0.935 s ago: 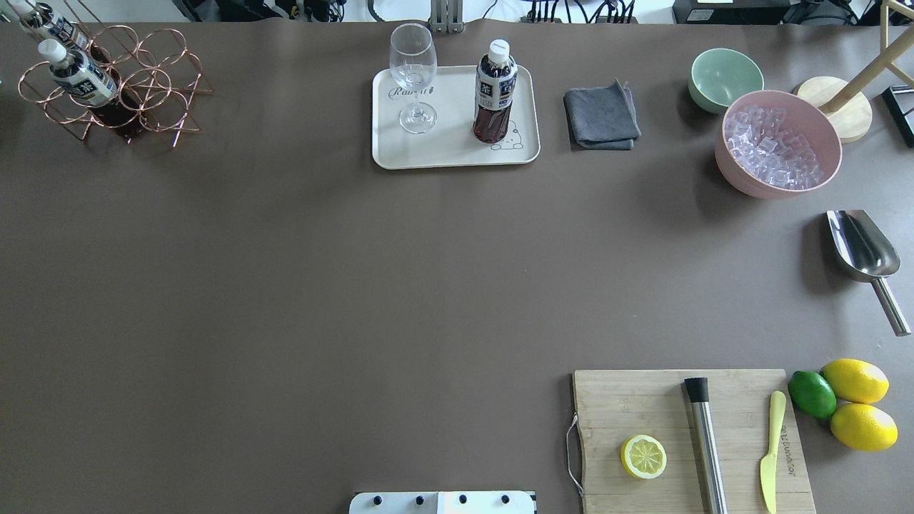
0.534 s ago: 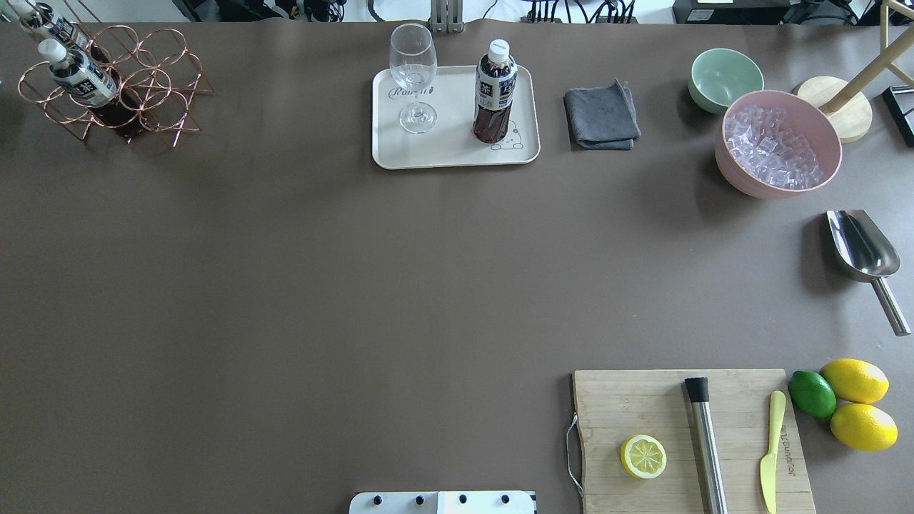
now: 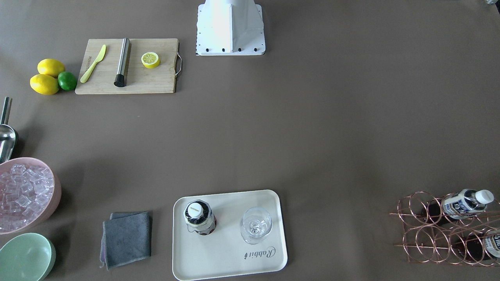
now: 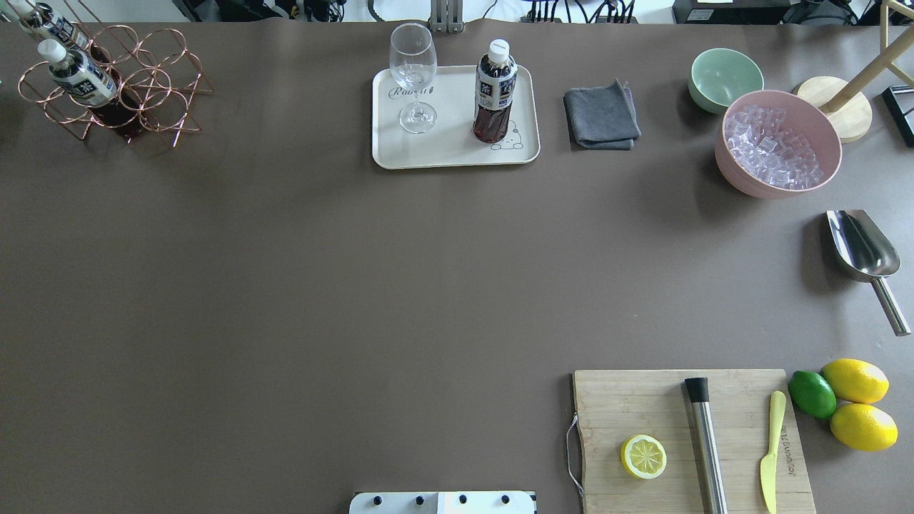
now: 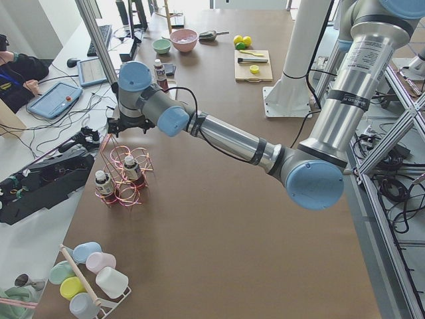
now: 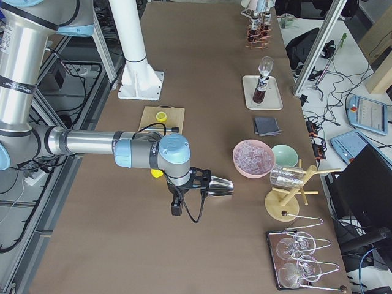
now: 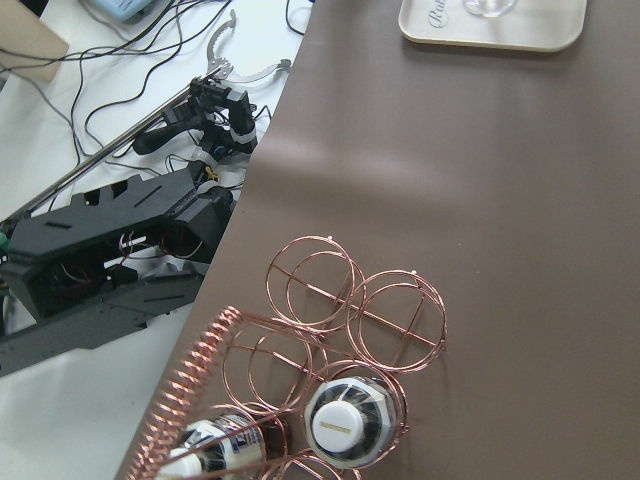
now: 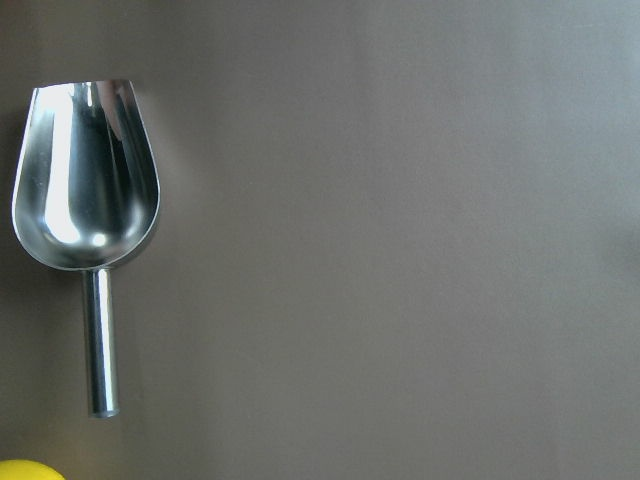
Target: Take tea from basket to plate
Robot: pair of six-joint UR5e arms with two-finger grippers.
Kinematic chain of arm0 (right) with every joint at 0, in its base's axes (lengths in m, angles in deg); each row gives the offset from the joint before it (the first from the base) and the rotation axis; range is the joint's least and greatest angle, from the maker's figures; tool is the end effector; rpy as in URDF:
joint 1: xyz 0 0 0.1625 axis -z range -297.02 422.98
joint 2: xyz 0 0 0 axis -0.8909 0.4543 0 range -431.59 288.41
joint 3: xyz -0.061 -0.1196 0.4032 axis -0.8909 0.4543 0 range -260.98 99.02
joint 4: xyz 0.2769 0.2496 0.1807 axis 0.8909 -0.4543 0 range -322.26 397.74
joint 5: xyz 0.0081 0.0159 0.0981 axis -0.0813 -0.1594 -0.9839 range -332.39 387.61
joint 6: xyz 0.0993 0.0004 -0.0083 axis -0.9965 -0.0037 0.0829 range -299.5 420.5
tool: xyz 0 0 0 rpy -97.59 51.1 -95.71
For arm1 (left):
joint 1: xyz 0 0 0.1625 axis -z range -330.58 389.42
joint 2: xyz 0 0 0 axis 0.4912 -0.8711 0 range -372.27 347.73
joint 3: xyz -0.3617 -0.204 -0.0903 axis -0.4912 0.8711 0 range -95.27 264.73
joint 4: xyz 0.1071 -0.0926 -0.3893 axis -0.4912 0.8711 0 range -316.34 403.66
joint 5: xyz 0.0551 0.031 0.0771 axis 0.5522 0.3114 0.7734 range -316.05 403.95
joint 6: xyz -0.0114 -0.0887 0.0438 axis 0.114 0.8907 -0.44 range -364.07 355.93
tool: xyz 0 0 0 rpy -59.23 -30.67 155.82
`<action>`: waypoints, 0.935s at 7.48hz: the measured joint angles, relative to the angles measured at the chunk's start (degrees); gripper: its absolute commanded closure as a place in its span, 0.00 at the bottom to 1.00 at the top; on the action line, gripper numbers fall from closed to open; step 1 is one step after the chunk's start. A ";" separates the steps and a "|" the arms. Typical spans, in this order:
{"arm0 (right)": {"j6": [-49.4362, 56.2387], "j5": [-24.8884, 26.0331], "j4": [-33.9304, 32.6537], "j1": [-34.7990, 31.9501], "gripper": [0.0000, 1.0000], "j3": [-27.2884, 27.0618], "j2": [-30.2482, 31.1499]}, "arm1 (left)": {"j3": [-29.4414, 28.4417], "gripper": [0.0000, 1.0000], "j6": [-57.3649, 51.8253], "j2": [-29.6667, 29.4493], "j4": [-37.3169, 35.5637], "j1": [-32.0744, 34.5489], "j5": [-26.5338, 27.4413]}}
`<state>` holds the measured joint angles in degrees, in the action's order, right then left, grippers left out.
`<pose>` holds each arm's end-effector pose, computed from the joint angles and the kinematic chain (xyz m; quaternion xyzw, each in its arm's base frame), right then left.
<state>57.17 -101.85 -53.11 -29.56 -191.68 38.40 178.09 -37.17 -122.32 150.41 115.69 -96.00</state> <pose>0.0852 -0.3430 0.6342 -0.0034 -0.3376 0.0486 0.9400 -0.0165 -0.6255 0.3905 0.4017 0.3047 0.4065 0.7620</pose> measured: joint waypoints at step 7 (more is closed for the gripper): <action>-0.01 -0.07 0.02 -0.26 0.00 0.03 0.27 | 4.86 0.02 43.29 6.06 -4.58 3.33 -1.46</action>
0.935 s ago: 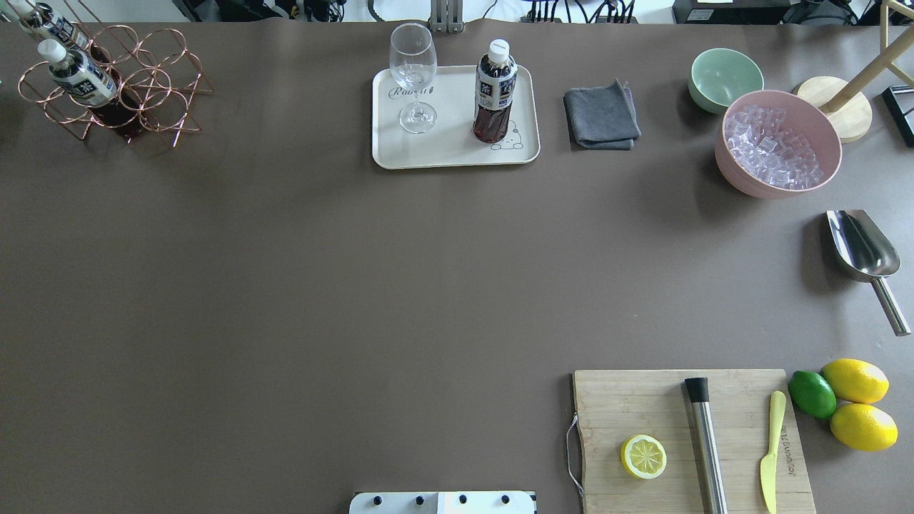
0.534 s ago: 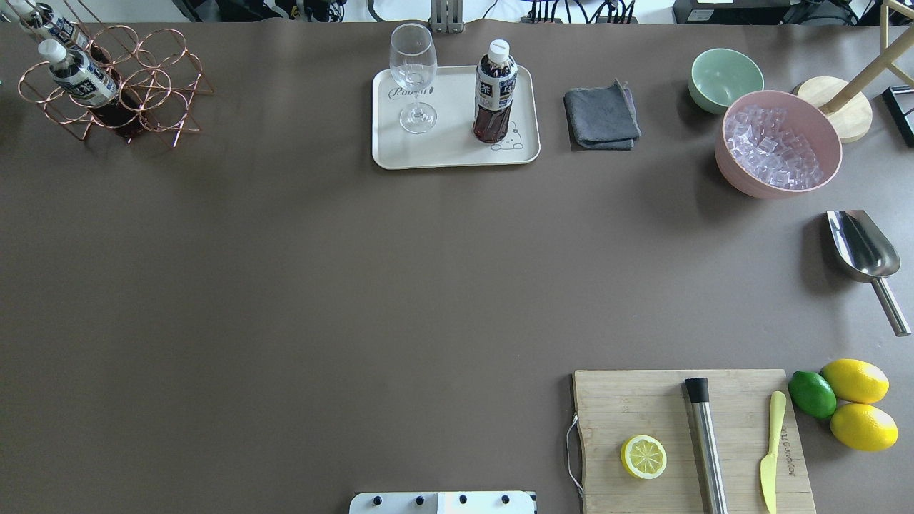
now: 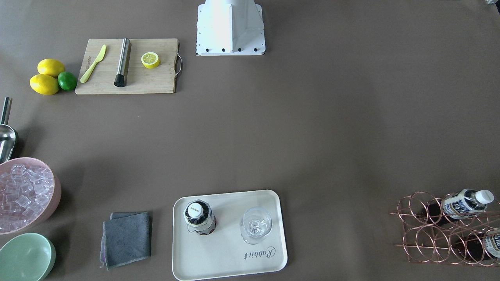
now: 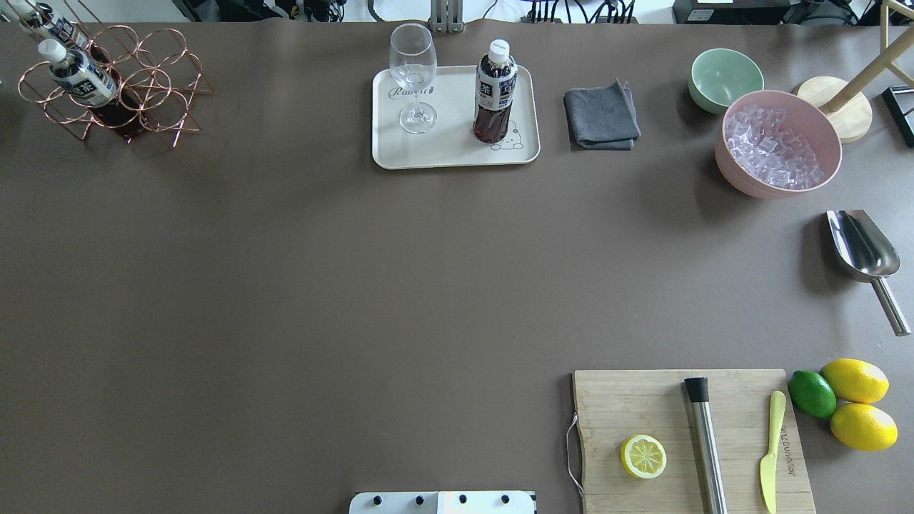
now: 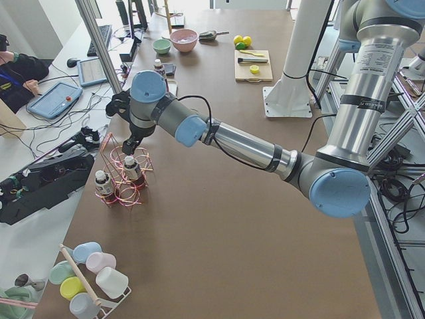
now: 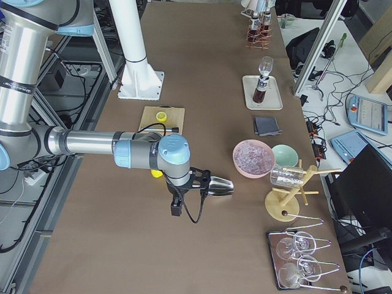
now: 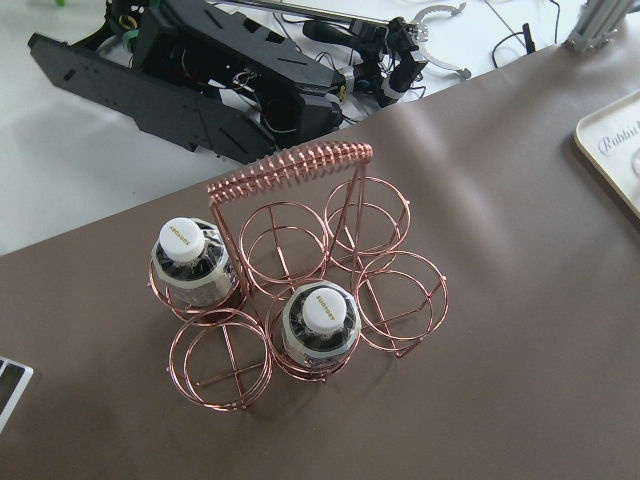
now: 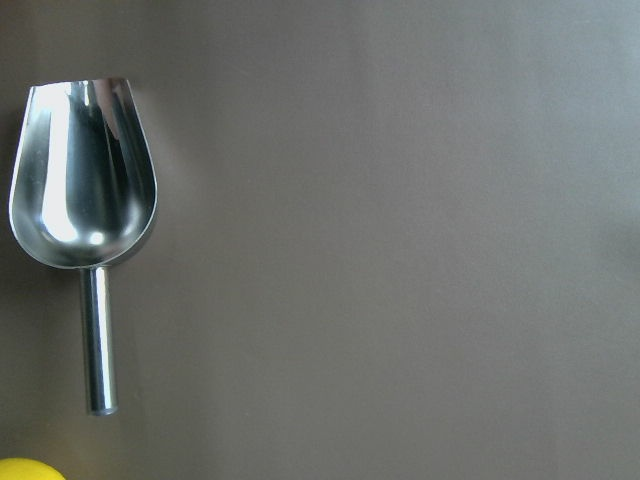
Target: Take tea from basket to plate
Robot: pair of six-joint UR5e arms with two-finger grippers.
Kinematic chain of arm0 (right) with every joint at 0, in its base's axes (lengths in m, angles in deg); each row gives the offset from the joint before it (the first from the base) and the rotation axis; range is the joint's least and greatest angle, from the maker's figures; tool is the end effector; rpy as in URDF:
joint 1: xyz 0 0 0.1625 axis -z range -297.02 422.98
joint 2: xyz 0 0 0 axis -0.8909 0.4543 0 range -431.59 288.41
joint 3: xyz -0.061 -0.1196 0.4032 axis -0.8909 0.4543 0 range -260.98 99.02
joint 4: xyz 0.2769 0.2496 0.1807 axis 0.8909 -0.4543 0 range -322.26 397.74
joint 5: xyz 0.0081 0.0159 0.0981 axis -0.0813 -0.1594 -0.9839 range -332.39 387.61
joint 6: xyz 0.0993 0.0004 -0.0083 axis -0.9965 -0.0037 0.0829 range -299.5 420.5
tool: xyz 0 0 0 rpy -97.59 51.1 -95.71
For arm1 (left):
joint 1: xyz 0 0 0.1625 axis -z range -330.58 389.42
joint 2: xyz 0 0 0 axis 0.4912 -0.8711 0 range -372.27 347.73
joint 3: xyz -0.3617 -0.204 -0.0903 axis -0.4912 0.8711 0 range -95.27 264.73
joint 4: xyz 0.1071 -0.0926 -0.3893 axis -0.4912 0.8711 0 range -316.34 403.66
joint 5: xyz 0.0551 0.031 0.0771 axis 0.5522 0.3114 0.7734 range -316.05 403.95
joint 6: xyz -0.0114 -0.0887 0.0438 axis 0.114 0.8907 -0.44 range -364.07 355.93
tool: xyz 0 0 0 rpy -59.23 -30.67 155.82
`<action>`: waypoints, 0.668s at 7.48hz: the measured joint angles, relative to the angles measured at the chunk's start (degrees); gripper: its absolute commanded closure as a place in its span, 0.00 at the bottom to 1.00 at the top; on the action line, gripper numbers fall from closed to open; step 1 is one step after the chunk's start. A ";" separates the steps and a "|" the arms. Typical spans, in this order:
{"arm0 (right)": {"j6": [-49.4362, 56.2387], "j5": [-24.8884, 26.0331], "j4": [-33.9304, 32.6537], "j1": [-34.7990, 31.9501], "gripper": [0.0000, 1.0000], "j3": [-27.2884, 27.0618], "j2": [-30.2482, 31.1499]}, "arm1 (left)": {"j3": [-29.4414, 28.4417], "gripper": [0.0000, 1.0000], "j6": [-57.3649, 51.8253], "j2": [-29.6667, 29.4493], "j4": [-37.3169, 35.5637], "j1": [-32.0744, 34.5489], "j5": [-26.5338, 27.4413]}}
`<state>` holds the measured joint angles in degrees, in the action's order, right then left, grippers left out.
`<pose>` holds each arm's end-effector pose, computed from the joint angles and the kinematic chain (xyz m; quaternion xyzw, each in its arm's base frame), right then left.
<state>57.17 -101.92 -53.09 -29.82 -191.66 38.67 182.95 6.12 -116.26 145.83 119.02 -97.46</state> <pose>0.0866 -0.3404 0.6359 -0.0049 -0.3381 0.0515 0.9397 -0.0515 -0.5835 0.4215 0.2270 0.4372 0.0543 0.8686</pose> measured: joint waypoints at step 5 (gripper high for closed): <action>-0.14 0.10 0.01 -1.11 0.00 0.65 -0.48 | -0.82 0.02 5.60 9.78 -8.26 0.00 1.52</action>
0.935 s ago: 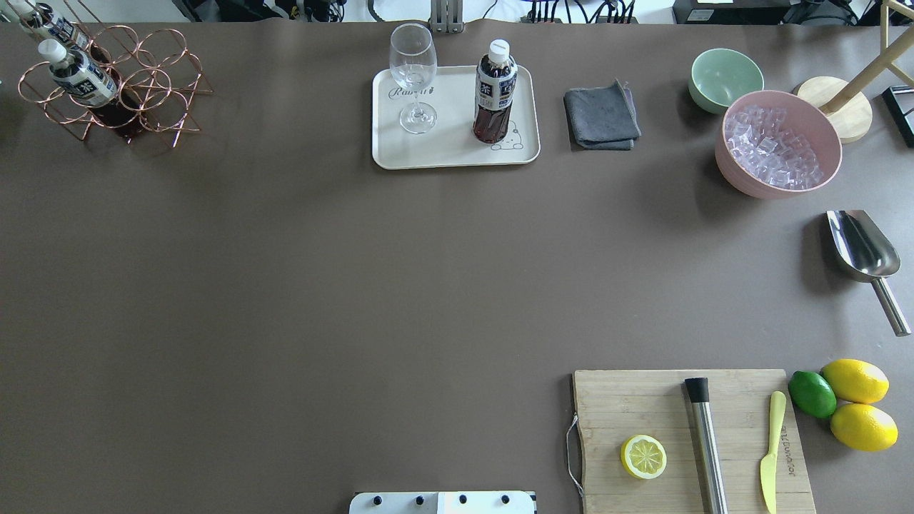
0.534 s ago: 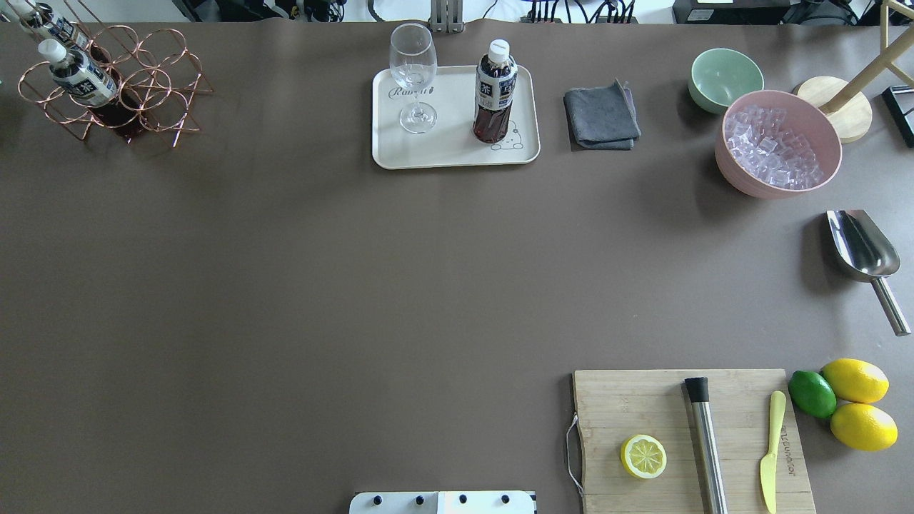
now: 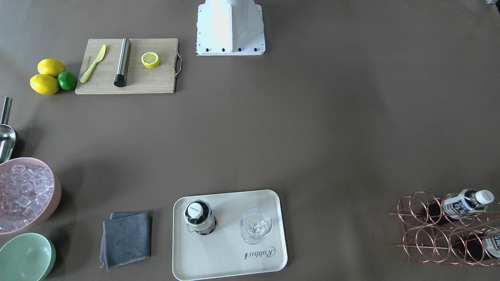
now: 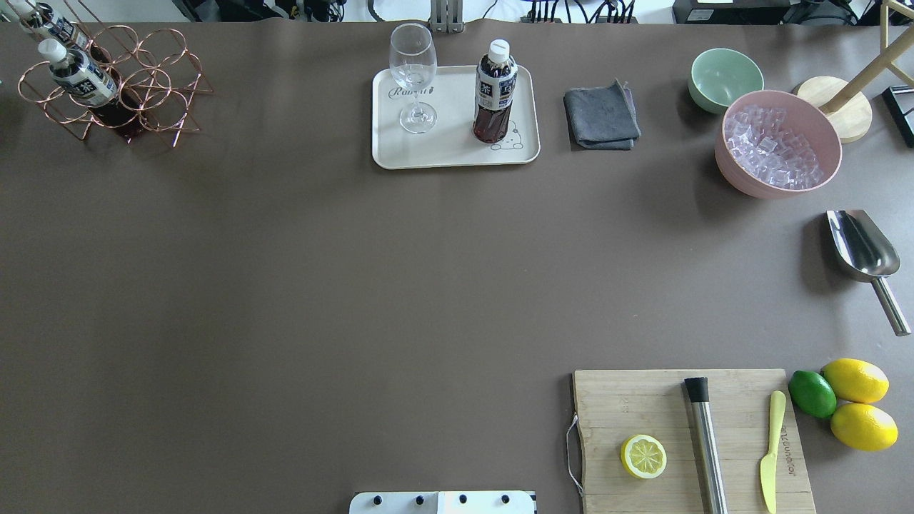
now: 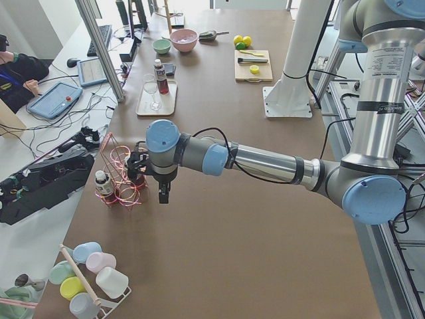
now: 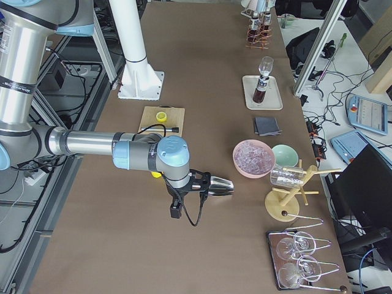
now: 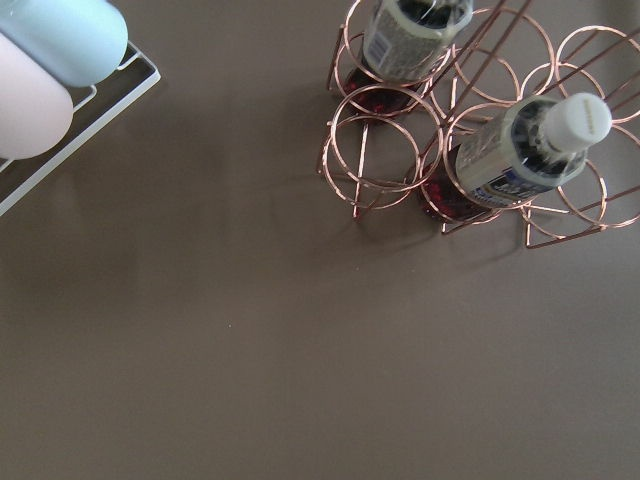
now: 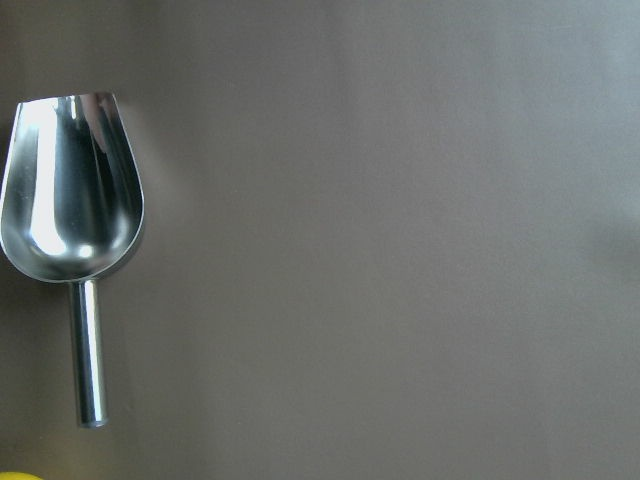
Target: Take tea from basket to plate
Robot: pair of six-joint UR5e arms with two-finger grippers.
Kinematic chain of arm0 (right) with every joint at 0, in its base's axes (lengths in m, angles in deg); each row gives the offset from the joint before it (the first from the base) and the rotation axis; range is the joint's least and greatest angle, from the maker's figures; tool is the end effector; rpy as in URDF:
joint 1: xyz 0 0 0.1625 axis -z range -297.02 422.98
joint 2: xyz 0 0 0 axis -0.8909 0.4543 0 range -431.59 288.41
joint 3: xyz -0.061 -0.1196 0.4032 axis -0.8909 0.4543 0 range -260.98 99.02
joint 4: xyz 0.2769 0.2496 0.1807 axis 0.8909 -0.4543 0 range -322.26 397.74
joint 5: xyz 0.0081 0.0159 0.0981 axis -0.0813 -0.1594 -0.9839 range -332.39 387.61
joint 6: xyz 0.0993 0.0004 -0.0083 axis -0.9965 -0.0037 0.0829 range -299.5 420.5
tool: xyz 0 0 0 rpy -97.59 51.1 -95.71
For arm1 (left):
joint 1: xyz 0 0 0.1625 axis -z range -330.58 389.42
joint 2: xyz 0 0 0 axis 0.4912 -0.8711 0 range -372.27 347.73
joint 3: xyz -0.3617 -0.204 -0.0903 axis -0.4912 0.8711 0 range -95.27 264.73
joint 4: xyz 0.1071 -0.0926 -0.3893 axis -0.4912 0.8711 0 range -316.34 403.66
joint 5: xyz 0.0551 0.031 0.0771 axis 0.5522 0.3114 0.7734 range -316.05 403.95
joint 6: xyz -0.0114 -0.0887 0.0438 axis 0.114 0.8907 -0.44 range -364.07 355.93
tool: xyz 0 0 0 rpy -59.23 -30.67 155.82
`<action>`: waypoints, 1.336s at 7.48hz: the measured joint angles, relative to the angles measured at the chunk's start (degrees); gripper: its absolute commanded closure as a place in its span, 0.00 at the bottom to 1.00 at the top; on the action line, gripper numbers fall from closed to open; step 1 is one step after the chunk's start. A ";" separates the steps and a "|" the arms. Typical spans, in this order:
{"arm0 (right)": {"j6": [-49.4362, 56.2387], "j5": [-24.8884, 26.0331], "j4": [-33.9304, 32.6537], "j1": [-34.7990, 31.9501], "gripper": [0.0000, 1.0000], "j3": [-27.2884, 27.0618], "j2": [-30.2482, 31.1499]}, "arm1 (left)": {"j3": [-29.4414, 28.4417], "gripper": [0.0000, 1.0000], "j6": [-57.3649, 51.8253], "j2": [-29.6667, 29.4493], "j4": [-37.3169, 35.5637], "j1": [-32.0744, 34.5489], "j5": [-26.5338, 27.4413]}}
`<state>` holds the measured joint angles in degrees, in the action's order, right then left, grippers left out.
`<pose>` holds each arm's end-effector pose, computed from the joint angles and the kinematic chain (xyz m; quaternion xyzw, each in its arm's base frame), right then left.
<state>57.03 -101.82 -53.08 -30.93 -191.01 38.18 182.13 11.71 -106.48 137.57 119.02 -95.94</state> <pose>0.0935 -0.3419 0.6386 -0.0033 -0.3373 0.0623 0.9393 -0.0535 -0.5290 0.5425 0.0624 0.4309 -0.0638 0.8980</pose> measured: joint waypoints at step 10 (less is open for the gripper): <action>-0.36 0.13 0.19 -1.88 0.00 0.70 -0.48 | 1.46 0.02 -3.28 4.49 -9.46 -0.60 0.18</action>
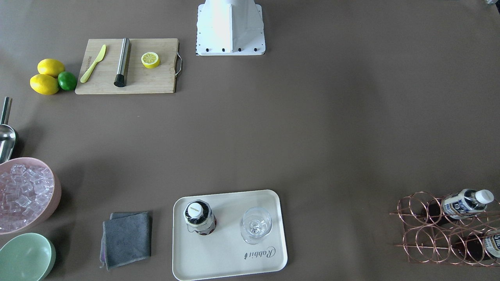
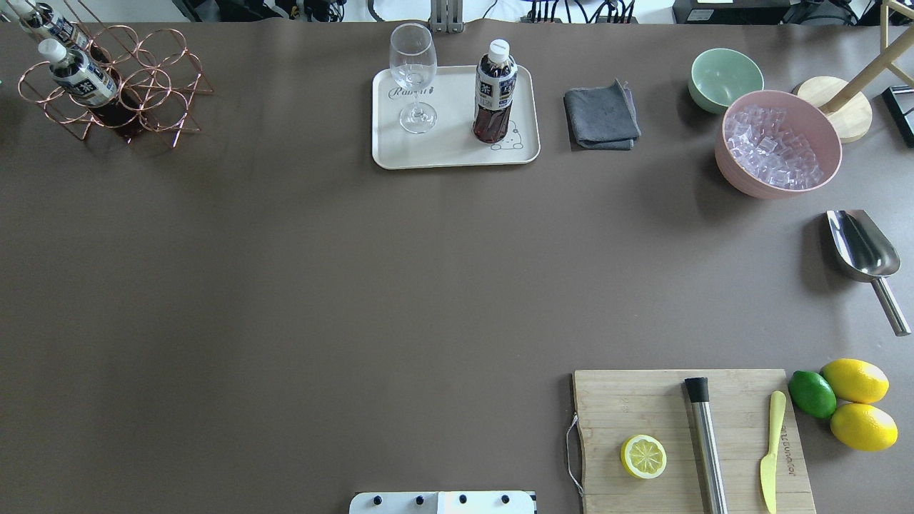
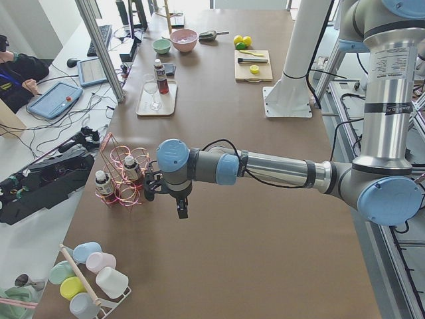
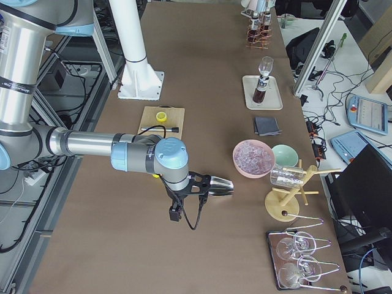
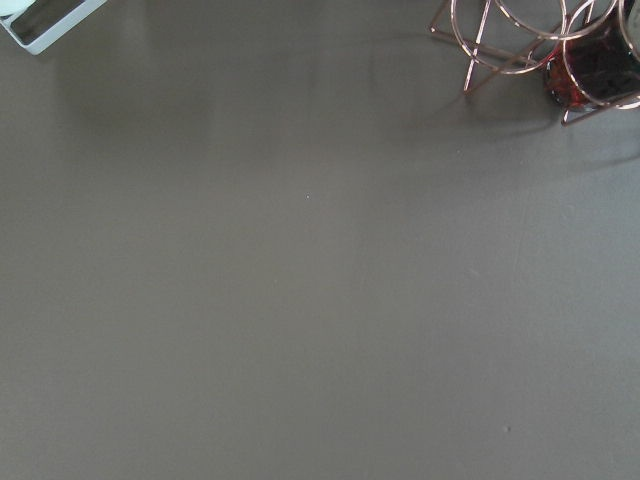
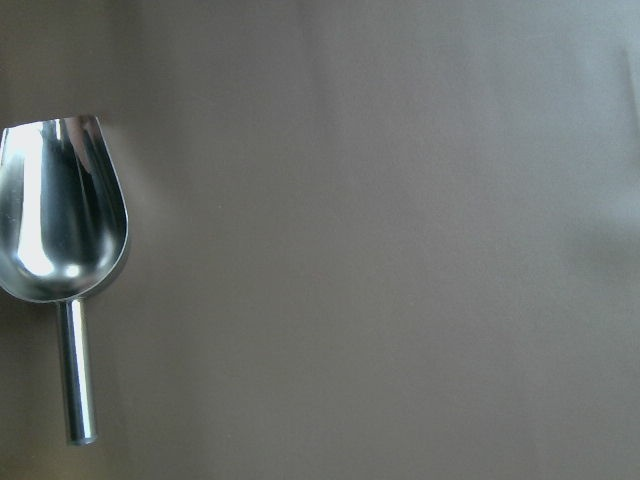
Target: Take tea from basket to plate
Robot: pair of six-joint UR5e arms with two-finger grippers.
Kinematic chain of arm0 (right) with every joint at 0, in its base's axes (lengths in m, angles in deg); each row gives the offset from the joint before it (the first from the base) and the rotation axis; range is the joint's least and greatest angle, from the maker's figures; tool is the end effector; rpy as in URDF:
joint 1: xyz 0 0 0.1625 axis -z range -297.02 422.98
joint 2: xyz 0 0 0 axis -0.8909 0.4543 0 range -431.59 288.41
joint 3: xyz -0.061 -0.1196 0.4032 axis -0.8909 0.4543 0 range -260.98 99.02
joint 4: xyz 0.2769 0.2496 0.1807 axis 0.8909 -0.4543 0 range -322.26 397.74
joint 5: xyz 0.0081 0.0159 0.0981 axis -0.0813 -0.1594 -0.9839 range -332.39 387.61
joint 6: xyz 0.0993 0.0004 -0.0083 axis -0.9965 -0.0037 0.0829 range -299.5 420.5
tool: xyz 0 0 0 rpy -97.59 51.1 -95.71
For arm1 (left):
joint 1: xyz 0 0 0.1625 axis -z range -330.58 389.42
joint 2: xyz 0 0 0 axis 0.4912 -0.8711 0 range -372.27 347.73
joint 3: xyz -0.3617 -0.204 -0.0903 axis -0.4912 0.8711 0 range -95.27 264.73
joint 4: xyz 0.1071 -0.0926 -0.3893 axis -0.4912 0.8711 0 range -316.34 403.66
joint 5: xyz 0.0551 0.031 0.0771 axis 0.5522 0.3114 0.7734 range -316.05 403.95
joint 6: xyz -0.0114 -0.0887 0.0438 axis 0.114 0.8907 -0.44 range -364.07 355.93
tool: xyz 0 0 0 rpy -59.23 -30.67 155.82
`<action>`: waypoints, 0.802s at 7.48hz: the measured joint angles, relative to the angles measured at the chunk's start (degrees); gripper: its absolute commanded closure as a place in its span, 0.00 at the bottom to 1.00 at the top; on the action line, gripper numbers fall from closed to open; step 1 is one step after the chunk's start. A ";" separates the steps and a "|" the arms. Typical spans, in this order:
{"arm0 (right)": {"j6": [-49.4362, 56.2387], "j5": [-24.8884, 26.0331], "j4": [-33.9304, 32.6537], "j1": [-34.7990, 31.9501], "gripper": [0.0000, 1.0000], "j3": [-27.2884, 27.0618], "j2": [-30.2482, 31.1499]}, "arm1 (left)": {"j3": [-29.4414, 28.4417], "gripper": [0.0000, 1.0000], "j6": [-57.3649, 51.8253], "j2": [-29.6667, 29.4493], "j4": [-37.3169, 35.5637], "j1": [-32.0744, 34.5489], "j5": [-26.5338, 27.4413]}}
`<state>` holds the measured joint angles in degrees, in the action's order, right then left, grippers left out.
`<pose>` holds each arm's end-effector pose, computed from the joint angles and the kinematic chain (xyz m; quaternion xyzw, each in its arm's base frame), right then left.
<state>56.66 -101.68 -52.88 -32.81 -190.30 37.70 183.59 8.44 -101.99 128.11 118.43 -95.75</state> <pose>0.1052 -0.3419 0.6415 0.0009 -0.3362 0.0808 0.9383 -0.0490 -0.4896 0.5880 -0.0255 0.4200 -0.0800 0.9036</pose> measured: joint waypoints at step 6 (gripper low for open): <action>0.23 -0.16 -0.02 -1.11 0.00 0.01 -0.04 | -1.27 0.02 -4.17 -0.80 -5.50 0.20 6.97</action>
<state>56.89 -101.85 -52.91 -33.91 -190.29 37.66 182.33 4.27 -102.79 122.61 118.63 -88.79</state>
